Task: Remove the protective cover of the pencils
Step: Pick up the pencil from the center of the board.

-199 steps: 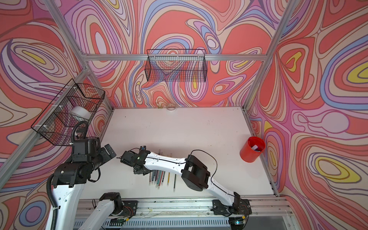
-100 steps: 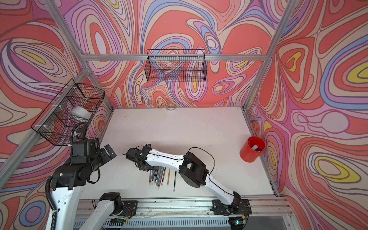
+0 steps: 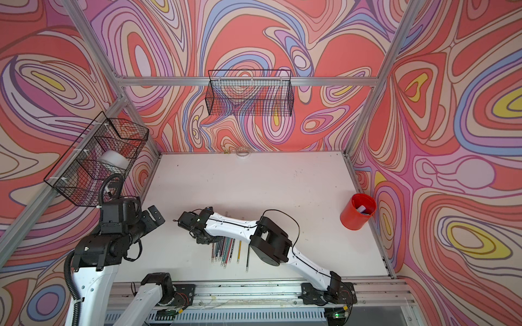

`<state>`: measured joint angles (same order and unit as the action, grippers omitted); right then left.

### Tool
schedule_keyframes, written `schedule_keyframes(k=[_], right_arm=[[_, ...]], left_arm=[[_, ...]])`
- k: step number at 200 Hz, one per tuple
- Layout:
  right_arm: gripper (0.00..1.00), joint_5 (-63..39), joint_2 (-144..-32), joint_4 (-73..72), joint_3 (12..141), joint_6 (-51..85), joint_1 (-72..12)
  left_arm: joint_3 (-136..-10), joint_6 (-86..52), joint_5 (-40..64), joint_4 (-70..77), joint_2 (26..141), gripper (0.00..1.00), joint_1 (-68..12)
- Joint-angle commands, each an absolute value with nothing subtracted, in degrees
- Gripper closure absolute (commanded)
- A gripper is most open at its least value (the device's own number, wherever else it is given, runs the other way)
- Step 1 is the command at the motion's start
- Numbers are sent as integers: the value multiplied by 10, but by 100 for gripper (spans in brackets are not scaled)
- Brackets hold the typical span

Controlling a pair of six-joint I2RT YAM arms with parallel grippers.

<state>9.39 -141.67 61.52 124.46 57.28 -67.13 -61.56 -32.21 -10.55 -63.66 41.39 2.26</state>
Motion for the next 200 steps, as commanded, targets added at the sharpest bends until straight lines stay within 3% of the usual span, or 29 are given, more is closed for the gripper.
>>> schedule_keyframes(k=[1,35,84,120,172,200], right_arm=[[74,94,-1441,644,1258,578,-668],[74,88,-1470,690,1292,582,-668],[86,86,-1477,703,1297,586,-667],[89,86,-1475,698,1295,584,-667],[90,51,-1411,605,1242,579,-666],[90,36,-1371,571,1231,571,-666]], left_arm=[[-612,-331,-113,-648,407,0,26],[-611,-332,-113,-647,400,0,25],[-611,-332,-114,-647,403,0,26],[-611,-331,-115,-646,402,0,25],[-641,-341,-102,-670,435,0,26],[-631,-365,-37,-654,453,0,26]])
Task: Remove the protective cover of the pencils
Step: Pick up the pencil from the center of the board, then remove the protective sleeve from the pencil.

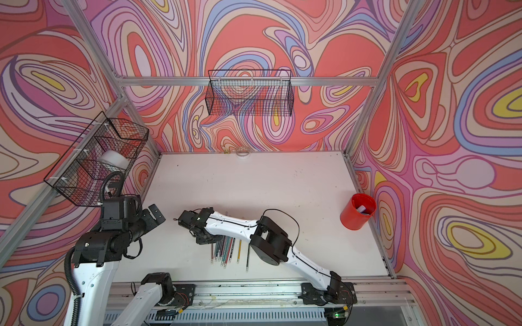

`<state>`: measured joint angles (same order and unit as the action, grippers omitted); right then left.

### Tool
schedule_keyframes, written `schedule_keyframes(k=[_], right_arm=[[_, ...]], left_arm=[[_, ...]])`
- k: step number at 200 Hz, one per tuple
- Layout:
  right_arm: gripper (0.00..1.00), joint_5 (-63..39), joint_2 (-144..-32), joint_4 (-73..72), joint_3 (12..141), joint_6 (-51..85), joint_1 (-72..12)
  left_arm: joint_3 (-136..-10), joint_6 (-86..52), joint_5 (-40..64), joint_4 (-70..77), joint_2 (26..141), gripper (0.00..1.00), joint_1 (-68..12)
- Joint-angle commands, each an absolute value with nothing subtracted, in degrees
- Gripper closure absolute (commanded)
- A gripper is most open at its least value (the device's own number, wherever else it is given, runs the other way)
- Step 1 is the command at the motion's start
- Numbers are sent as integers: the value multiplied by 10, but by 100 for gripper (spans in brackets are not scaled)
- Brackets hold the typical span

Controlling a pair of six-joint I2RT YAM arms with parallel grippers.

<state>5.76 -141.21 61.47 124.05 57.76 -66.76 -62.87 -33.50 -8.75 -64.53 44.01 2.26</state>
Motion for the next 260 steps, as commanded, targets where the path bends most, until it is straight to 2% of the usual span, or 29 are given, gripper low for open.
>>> schedule_keyframes(k=[1,62,110,172,260], right_arm=[[90,36,-1369,572,1231,571,-666],[91,14,-1301,513,1170,570,-665],[91,4,-1223,436,1075,568,-665],[91,-12,-1154,330,980,564,-664],[91,-67,-1133,223,943,547,-665]], left_arm=[[-630,-367,-35,-653,453,0,26],[-564,-392,89,-563,449,1,25],[-530,-407,145,-519,447,8,25],[-499,-423,210,-469,458,26,25],[-462,-419,241,-406,486,34,25]])
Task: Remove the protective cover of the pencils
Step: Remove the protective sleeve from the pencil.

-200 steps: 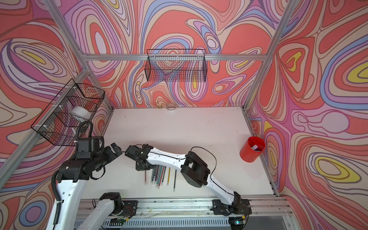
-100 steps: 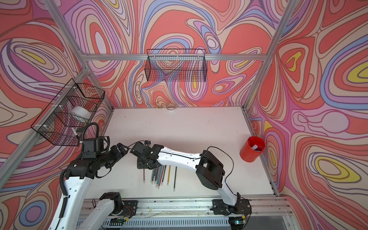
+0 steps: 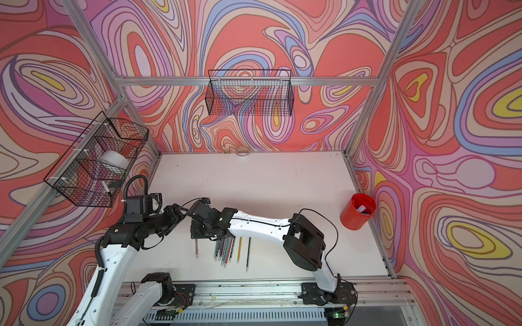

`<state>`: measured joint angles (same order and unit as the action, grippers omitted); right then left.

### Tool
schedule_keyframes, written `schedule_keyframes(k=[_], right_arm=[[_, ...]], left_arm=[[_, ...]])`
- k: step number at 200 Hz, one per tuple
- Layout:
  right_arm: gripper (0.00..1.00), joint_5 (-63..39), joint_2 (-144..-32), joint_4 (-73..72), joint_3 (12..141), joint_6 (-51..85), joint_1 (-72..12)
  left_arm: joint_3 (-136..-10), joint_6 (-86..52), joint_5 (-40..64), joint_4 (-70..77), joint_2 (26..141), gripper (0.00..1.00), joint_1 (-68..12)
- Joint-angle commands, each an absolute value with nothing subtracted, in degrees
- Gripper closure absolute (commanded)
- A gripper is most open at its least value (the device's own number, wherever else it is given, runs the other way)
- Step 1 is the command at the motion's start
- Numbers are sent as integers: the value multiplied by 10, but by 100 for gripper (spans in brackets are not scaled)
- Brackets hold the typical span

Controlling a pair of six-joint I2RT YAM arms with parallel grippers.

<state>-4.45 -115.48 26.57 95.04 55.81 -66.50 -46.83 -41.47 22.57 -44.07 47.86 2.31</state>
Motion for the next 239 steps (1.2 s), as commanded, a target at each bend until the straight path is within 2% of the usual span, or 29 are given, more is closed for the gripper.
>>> schedule_keyframes(k=[1,95,140,192,239], right_arm=[[91,-67,-1132,222,943,547,-665],[91,-94,-1123,182,934,544,-666],[91,-102,-1124,175,934,543,-668],[91,-109,-1125,171,936,542,-670],[89,-106,-1128,172,936,544,-670]], left_arm=[[-462,-418,241,-406,487,34,25],[-451,-400,242,-384,518,52,25],[-453,-397,237,-381,522,65,25],[-457,-396,235,-381,525,74,25],[-463,-399,230,-387,524,87,25]])
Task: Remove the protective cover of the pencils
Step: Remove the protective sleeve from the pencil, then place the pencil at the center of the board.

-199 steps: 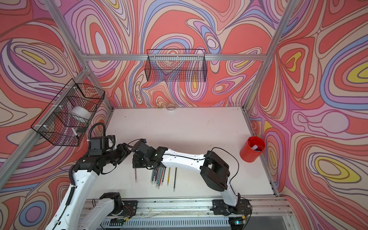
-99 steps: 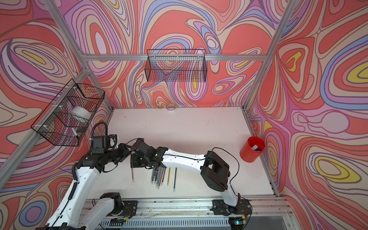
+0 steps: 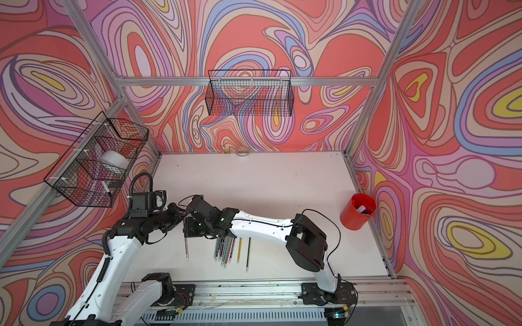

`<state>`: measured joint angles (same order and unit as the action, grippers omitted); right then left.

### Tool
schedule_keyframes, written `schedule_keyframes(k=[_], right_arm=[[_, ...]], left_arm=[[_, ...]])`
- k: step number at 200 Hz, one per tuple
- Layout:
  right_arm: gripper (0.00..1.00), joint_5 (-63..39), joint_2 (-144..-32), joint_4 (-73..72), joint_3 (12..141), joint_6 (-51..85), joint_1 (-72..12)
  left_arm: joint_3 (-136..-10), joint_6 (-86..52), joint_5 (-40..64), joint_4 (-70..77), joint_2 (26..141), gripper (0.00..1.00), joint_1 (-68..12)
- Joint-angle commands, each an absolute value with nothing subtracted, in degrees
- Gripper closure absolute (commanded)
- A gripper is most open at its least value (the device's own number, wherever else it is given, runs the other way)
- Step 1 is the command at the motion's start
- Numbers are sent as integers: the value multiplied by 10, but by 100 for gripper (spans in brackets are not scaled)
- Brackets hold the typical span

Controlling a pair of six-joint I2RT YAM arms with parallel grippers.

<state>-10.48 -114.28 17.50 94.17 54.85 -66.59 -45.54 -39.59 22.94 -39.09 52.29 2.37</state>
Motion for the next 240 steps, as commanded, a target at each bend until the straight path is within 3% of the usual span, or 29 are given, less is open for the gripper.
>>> schedule_keyframes(k=[1,36,65,75,100,148,176,207,223,240], right_arm=[[89,-106,-1128,173,936,544,-670],[74,-112,-1146,183,947,551,-670],[71,-119,-1172,195,970,553,-669],[75,-121,-1177,196,974,554,-669],[100,-119,-1179,193,976,554,-669],[100,-105,-1144,176,947,552,-670],[100,-93,-1120,161,921,557,-671],[100,-77,-1107,149,902,562,-672],[100,-71,-1109,164,905,565,-673],[100,-68,-1116,191,913,575,-673]], left_arm=[[-464,-399,229,-387,524,87,25],[-470,-405,229,-394,524,93,25],[-489,-400,243,-406,531,95,25],[-498,-395,242,-413,534,96,25],[-525,-385,243,-429,551,100,25],[-673,-327,215,-507,649,100,25],[-753,-282,138,-536,710,100,26],[-693,-290,199,-430,763,100,25],[-649,-286,180,-363,760,100,25],[-677,-275,183,-380,765,100,36]])
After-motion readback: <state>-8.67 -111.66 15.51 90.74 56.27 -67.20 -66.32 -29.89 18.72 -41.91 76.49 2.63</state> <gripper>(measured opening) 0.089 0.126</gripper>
